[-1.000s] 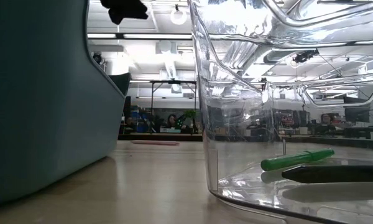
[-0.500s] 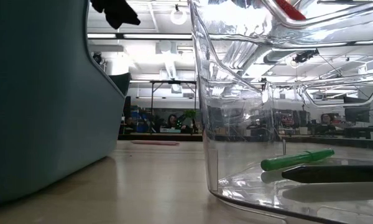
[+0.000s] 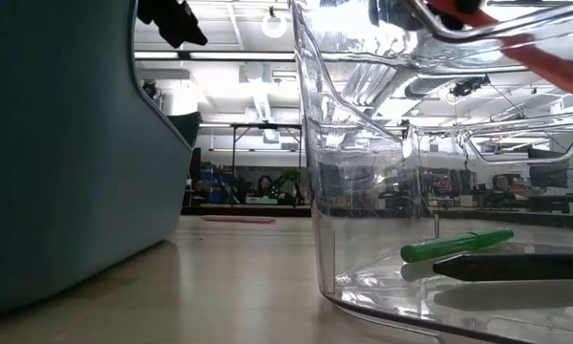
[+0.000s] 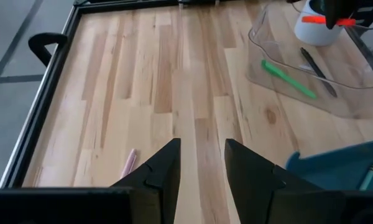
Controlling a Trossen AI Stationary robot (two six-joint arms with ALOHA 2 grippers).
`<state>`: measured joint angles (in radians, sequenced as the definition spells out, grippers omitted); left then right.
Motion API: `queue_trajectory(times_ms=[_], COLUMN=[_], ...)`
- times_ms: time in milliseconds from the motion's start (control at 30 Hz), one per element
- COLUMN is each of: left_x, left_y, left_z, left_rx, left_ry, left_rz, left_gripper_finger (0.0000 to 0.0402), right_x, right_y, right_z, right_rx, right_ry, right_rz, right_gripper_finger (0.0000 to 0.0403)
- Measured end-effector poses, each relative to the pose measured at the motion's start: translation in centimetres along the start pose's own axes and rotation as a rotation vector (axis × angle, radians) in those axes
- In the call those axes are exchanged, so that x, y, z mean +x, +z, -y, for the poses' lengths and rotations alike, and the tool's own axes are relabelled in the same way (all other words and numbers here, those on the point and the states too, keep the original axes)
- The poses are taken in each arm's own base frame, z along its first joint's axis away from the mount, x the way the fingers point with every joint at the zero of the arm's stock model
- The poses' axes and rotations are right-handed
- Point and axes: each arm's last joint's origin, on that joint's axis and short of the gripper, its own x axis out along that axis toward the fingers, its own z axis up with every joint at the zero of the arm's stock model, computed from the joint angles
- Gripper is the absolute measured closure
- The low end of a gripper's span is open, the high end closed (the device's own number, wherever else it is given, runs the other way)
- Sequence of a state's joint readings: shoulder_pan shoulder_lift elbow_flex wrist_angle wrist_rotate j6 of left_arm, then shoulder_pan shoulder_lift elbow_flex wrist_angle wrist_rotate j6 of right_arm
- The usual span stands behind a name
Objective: Sort pens & pencils
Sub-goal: Put the orange pen into the transparent bin, then put the pink pen into the transparent bin
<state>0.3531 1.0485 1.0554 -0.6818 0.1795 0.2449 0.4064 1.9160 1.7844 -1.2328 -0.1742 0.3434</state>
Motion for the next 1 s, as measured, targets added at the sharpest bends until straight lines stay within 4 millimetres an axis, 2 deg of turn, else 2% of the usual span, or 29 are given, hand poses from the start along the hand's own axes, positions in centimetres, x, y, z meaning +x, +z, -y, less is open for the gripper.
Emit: queue_trajectory(times_ms=[267, 533, 700, 800, 1000], left_x=[0.0, 0.0, 0.1, 0.7, 3.3], left_y=[-0.1, -0.2, -0.5, -0.8, -1.9], left_z=[0.0, 0.0, 0.0, -0.1, -2.5], left_rx=[0.038, 0.064, 0.086, 0.111, 0.112], left_ry=[0.013, 0.021, 0.019, 0.021, 0.004], left_rz=[-0.015, -0.024, -0.061, -0.105, -0.222], left_gripper_finger=[0.0291, 0.0291, 0.0291, 0.0291, 0.0291], right_x=[2.5, 2.7, 2.6, 1.8, -3.0], right_y=[-0.2, -0.2, -0.1, 0.1, 0.2], right_z=[-1.3, -1.7, -1.6, -1.2, 1.0], right_rx=[-0.033, 0.005, 0.016, 0.041, 0.169], right_ry=[-0.021, -0.020, -0.054, -0.095, -0.221], right_rz=[-0.082, -0.080, -0.051, 0.009, 0.258], right_gripper_finger=[0.0384, 0.0304, 0.0276, 0.0274, 0.0274])
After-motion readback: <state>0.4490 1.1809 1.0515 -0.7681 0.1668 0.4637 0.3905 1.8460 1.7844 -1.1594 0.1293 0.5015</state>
